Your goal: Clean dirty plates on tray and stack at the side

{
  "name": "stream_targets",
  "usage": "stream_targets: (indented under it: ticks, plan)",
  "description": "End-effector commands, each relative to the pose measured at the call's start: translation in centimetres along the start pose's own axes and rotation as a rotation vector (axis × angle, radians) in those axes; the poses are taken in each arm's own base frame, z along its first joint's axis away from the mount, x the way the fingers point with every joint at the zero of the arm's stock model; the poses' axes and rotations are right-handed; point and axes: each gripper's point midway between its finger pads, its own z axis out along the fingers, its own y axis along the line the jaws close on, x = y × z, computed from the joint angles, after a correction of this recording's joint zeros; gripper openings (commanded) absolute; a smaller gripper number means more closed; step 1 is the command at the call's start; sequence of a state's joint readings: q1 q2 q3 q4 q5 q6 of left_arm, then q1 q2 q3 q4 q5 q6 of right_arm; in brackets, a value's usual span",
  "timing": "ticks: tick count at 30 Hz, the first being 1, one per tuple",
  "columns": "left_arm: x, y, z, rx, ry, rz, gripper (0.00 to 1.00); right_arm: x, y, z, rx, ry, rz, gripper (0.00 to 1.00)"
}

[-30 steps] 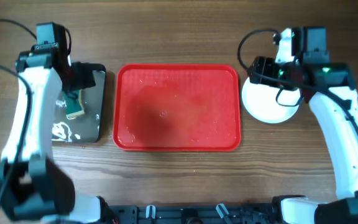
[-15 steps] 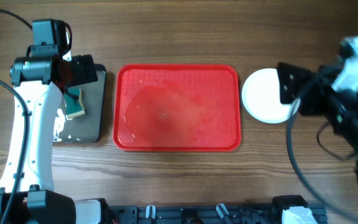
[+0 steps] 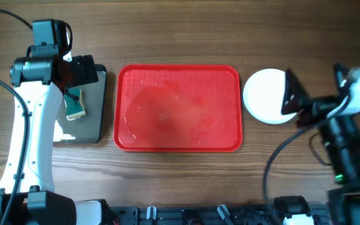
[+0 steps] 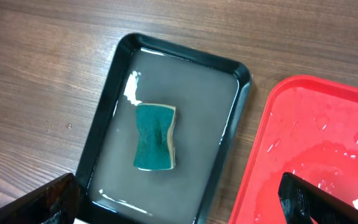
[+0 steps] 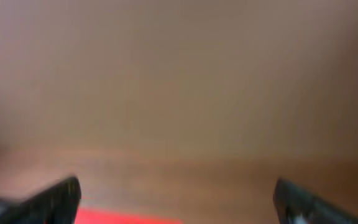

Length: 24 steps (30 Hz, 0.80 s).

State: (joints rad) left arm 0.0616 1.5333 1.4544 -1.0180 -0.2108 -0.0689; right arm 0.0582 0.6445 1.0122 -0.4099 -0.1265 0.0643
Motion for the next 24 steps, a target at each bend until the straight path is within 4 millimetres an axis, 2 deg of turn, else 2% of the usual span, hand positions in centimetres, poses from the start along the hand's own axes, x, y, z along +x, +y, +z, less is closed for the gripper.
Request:
stream_targets:
  ticks: [1, 7, 10, 12, 18, 24]
  plan:
    - [-0.1, -0.1, 0.1, 0.001, 0.000, -0.017, 1.00, 6.4, 0.6, -0.3, -0.065, -0.077, -0.077, 1.00]
    - [-0.1, -0.1, 0.1, 0.001, 0.000, -0.017, 1.00, 14.8, 0.3, -0.9, -0.078, -0.139, -0.087, 1.00]
    - [-0.1, -0.1, 0.1, 0.001, 0.000, -0.017, 1.00, 18.0, 0.1, -1.0, -0.077, -0.145, -0.090, 1.00]
    - [-0.1, -0.1, 0.1, 0.001, 0.000, -0.017, 1.00, 19.5, 0.0, -0.9, -0.078, -0.140, -0.089, 1.00]
    - [-0.1, -0.1, 0.1, 0.001, 0.000, -0.017, 1.00, 22.8, -0.2, -0.6, -0.077, -0.056, -0.070, 1.00]
    - [-0.1, -0.1, 0.1, 0.001, 0.000, -0.017, 1.00, 22.8, -0.2, -0.6, -0.076, -0.057, -0.071, 1.00]
